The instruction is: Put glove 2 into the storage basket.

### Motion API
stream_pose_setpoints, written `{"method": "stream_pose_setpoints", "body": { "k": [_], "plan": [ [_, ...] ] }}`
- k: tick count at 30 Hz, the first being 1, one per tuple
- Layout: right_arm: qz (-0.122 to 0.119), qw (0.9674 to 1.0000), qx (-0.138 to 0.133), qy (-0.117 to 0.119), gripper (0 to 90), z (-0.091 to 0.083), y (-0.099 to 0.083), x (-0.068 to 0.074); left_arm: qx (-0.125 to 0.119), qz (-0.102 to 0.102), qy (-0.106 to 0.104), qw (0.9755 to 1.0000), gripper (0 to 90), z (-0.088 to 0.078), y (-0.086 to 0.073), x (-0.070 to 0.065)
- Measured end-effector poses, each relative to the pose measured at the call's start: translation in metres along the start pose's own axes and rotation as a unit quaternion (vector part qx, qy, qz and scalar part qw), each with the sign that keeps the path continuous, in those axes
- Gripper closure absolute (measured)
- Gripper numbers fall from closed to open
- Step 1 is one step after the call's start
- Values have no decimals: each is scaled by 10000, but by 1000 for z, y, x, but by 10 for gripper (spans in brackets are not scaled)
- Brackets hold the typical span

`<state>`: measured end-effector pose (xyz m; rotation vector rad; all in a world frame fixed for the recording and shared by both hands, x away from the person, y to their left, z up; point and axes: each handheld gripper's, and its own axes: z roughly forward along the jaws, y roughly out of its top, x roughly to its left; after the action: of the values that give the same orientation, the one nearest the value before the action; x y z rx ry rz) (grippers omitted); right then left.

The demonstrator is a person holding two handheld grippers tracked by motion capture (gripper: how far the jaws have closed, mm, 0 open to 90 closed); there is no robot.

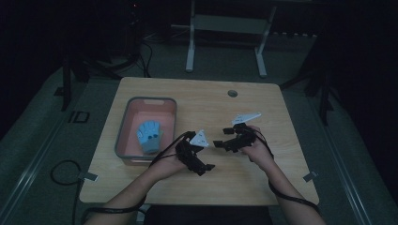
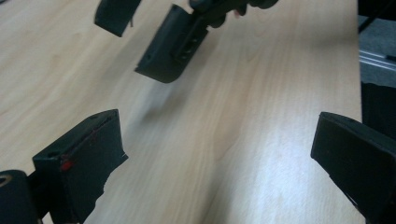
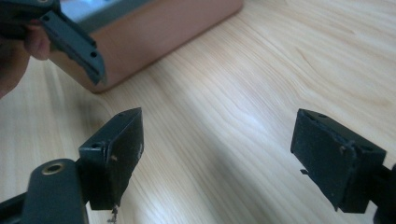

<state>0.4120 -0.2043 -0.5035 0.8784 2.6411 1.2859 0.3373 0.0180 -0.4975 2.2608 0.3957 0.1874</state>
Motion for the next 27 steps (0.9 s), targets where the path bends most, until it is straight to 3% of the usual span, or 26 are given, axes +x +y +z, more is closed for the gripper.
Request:
{"method": "stream_pose_setpoints", "body": {
  "k": [10, 18, 25, 27],
  "plan": [
    [229, 9995, -14, -227, 172, -17, -35, -11, 82, 189, -212, 9996, 25, 35, 0, -15],
    [309, 9989, 77, -331, 172, -20, -66, -14, 91, 219, -395, 9989, 25, 56, -2, -21],
    [354, 9989, 25, -300, 159, -20, -79, -16, 26, 221, -426, 9988, 25, 68, -4, -25],
    [296, 9991, 22, -308, 156, -20, -82, -15, 62, 304, -364, 9989, 26, 73, -5, -27]
  ]
}}
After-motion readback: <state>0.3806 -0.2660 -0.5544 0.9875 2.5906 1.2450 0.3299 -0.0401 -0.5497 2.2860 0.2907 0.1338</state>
